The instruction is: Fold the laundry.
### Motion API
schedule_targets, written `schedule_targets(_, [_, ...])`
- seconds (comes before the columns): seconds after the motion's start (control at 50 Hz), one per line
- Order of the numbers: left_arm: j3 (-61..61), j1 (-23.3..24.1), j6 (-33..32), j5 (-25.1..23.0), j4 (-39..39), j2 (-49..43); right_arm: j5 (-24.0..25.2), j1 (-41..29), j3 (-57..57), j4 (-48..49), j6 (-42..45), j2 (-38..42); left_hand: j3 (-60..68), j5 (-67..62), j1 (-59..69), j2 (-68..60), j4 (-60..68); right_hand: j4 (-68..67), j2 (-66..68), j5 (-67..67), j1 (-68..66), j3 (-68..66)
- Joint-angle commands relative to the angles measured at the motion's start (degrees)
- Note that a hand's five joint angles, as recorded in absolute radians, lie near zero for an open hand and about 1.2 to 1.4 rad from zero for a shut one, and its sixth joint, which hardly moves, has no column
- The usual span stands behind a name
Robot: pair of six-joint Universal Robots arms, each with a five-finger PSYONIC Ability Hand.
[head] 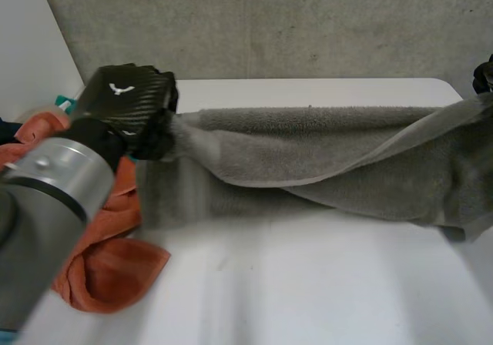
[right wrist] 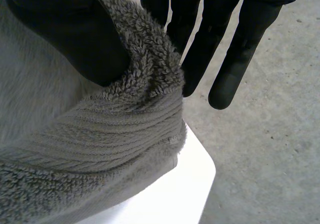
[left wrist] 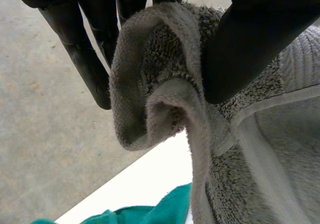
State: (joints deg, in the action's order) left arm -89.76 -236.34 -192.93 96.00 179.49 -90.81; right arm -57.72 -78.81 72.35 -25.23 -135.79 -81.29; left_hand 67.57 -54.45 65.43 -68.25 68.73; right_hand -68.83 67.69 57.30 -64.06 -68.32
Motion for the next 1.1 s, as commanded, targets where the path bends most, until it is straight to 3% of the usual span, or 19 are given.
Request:
schedule_targets(0.02, [7.1, -8.9, 4.3, -4.8, -17.9, -5.0, 2.3, 0.3, 0.0, -8.9, 13.6, 2.5, 12.4, -15.6, 14.6, -11.7, 11.3, -11.2, 12.3, 12.7, -15.9, -11.7])
schedule_targets(0.14, [13.5, -11.3, 5.8, -6.3, -18.6, -18.8, 0.8, -6.3, -0.5, -4.0, 12.8, 11.6, 12.4, -15.6, 14.6, -11.7, 11.3, -11.2, 12.3, 12.7, -15.9, -11.7])
schedule_targets(0.2, [23.0, -12.0, 6.0, -7.2, -15.7, -26.6, -5.2, -10.3, -5.5, 7.3, 5.5, 17.0, 12.4, -15.6, 14.6, -11.7, 11.3, -11.2, 12.3, 12.7, -15.9, -11.7])
schedule_targets(0.3, [37.8, -12.2, 6.2, -7.0, -8.9, -30.6, -12.5, -13.2, -14.2, 27.0, -7.3, 19.2, 12.4, -15.6, 14.6, -11.7, 11.3, -11.2, 12.3, 12.7, -15.9, -11.7])
schedule_targets(0.38, [44.3, -11.9, 7.5, -6.8, 2.4, -29.3, -15.4, -13.7, -15.8, 47.5, -18.8, 17.0, 12.4, -15.6, 14.6, -11.7, 11.3, -11.2, 12.3, 12.7, -15.9, -11.7])
schedule_targets(0.46, [43.2, -11.8, 10.2, -6.3, 19.8, -26.4, -15.2, -13.6, -10.4, 70.3, -30.4, 13.3, 12.4, -15.6, 14.6, -11.7, 11.3, -11.2, 12.3, 12.7, -15.9, -11.7])
schedule_targets(0.5, [41.3, -11.8, 10.4, -6.1, 22.2, -25.8, -14.7, -13.6, -7.4, 73.7, -32.2, 12.4, 12.4, -15.6, 14.6, -11.7, 11.3, -11.2, 12.3, 12.7, -15.9, -11.7])
schedule_targets(0.64, [35.6, -12.6, 9.8, -6.1, 19.4, -26.8, -10.4, -13.6, -0.6, 71.6, -29.1, 12.2, 12.4, -15.6, 14.6, -11.7, 11.3, -11.2, 12.3, 12.7, -15.9, -11.7])
schedule_targets(0.8, [23.4, -12.9, 9.1, -6.4, 17.7, -30.4, -3.9, -12.6, 7.7, 65.1, -26.3, 17.3, 12.4, -15.6, 14.6, -11.7, 11.3, -11.2, 12.3, 12.7, -15.9, -11.7])
schedule_targets(0.98, [12.2, -13.0, 2.2, -7.0, 17.3, -37.6, -2.8, -11.8, 11.6, 48.6, -11.8, 27.3, 12.4, -15.6, 14.6, -11.7, 11.3, -11.2, 12.3, 12.7, -15.9, -11.7])
schedule_targets(1.04, [10.4, -12.8, -0.1, -7.0, 16.1, -37.0, -2.6, -11.1, 11.4, 43.5, -8.1, 27.6, 0.7, -3.9, 2.9, 0.0, -0.4, -11.2, 12.3, 12.7, -15.9, -11.7])
schedule_targets(1.06, [9.0, -12.7, -1.5, -7.1, 14.8, -35.7, -2.5, -10.9, 11.1, 40.8, -7.0, 27.6, -15.0, 11.9, -12.8, 15.7, -16.1, -11.2, 12.3, 12.7, -15.9, -11.7])
schedule_targets(1.1, [7.5, -12.5, -2.8, -6.9, 13.6, -33.9, -2.5, -10.9, 10.7, 38.7, -6.9, 27.3, -30.5, 27.4, -28.4, 31.2, -31.7, -11.2, 12.3, 12.7, -15.9, -11.7])
